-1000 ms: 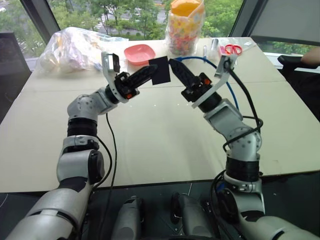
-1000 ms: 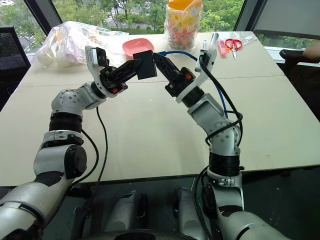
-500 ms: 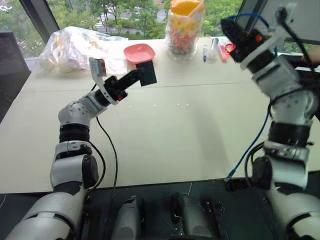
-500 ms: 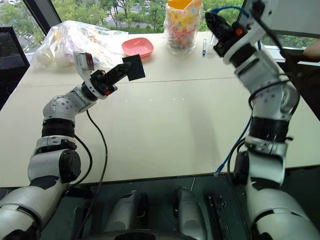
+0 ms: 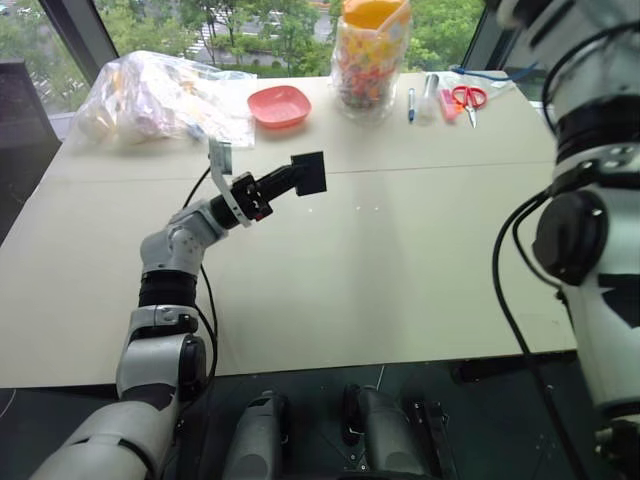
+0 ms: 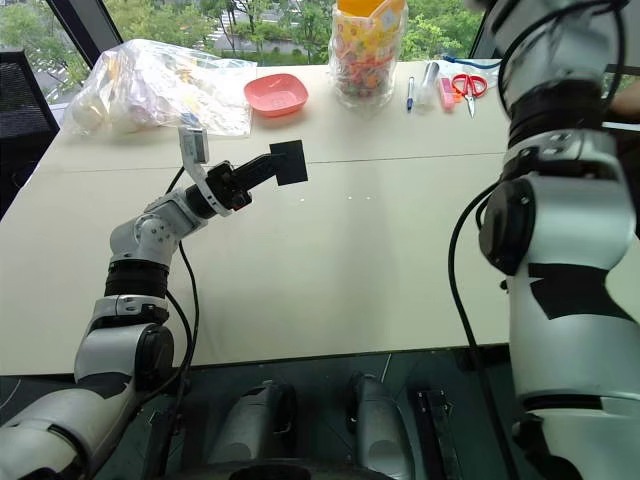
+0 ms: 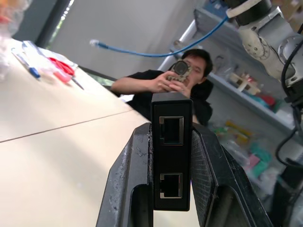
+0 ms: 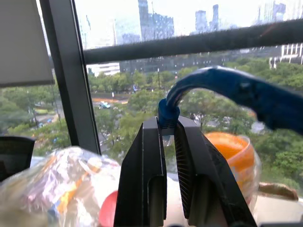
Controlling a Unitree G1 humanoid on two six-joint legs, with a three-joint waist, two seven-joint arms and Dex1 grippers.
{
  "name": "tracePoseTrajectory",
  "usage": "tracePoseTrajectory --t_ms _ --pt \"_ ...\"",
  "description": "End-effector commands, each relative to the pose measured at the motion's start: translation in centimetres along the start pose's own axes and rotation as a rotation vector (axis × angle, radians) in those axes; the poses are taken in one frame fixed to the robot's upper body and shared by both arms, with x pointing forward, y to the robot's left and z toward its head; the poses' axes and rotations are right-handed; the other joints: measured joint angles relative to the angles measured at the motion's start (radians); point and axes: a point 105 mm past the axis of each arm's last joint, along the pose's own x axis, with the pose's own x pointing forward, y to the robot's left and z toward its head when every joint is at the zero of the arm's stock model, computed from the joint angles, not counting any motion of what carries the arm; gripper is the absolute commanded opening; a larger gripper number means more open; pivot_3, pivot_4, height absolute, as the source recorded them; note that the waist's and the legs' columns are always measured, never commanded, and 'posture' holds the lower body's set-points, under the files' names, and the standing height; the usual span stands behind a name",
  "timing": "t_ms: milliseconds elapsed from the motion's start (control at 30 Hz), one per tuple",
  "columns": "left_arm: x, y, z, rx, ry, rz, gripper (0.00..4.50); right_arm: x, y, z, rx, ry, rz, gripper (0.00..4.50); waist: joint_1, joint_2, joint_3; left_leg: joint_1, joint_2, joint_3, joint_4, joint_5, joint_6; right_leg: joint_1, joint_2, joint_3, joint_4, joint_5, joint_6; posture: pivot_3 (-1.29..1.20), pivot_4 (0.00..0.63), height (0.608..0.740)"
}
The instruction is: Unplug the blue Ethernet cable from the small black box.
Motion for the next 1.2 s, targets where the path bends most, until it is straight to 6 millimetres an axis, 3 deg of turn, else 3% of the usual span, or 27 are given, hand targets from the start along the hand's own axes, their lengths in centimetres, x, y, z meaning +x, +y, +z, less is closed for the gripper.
tracePoseTrajectory --t_ms 33,100,267,400,500,533,600,800,900,1100,1200 --pt "0.4 -0.7 2.0 0.184 -0.009 0.018 0.46 -1.0 -1.0 -4.4 0.034 0.092 -0.032 0.03 0.003 0.000 0.000 0.000 0.000 0.000 0.001 0.000 0.000 0.000 0.000 0.000 0.000 0.000 0.000 0.00 0.150 0.740" --pt "0.4 -0.9 2.4 0.271 0.009 0.036 0.46 -2.2 -1.8 -8.3 0.029 0.196 -0.064 0.03 0.004 0.000 0.000 0.000 -0.001 0.000 0.001 0.000 0.000 0.000 -0.001 0.000 0.001 0.001 -0.001 0.00 0.150 0.740" --pt "0.4 -0.8 2.7 0.343 0.034 0.050 0.46 -3.9 -2.3 -12.7 0.043 0.324 -0.096 0.03 -0.003 0.002 0.001 -0.002 -0.002 0.002 0.000 0.000 0.000 -0.003 -0.001 0.000 0.001 0.001 -0.001 0.00 0.150 0.740" --pt "0.4 -0.3 2.0 0.434 0.092 0.081 0.46 -7.8 -3.6 -18.9 0.042 0.614 -0.174 0.03 -0.003 0.002 0.001 0.000 -0.001 0.002 0.000 0.000 0.000 -0.001 0.001 0.000 0.002 0.000 0.000 0.00 0.150 0.740" --pt "0.6 0.0 1.8 0.469 0.097 0.097 0.46 -9.3 -4.0 -20.5 0.018 0.701 -0.181 0.03 0.001 0.002 0.001 0.001 -0.001 0.002 0.000 0.000 0.000 0.000 0.000 0.000 0.002 0.000 0.000 0.00 0.150 0.740" --pt "0.6 0.1 1.8 0.469 0.090 0.104 0.46 -9.6 -3.9 -20.8 0.021 0.716 -0.176 0.43 0.000 0.002 0.001 0.001 -0.001 0.002 0.000 0.000 0.000 -0.001 -0.001 0.000 0.002 0.000 0.000 0.00 0.150 0.740" --pt "0.7 0.2 1.7 0.467 0.082 0.117 0.46 -10.1 -3.8 -21.3 0.010 0.733 -0.168 1.13 -0.001 0.001 0.001 0.001 -0.001 0.001 0.000 0.000 0.000 0.000 -0.001 0.001 0.002 0.000 0.000 0.00 0.150 0.740" --pt "0.7 0.2 0.7 0.453 0.090 0.120 0.46 -10.7 -3.9 -21.1 -0.033 0.748 -0.164 4.25 -0.002 0.002 0.001 0.002 -0.001 0.001 0.000 0.000 0.000 0.000 0.000 0.001 0.002 0.000 0.000 0.00 0.150 0.740" --pt "0.7 0.2 0.4 0.462 0.098 0.124 0.46 -11.4 -2.9 -19.5 -0.075 0.772 -0.119 4.38 0.004 0.002 0.001 0.002 -0.001 0.001 0.001 0.000 0.000 0.000 0.000 0.001 0.003 0.000 0.001 0.00 0.150 0.740" --pt "1.0 0.8 -1.5 0.531 0.156 0.140 0.46 -14.6 5.6 -16.1 0.133 0.772 0.092 4.38 0.003 0.002 0.001 0.001 0.002 -0.002 0.001 0.000 0.000 -0.001 -0.001 0.001 0.002 0.000 0.000 0.00 0.150 0.740" --pt "1.6 1.6 -2.6 0.524 0.159 0.167 0.46 -15.2 8.7 -15.2 0.248 0.737 0.137 4.38 0.003 0.002 0.000 0.002 0.004 -0.002 0.001 0.000 0.000 0.000 0.000 0.000 0.002 -0.001 0.001 0.00 0.150 0.740"
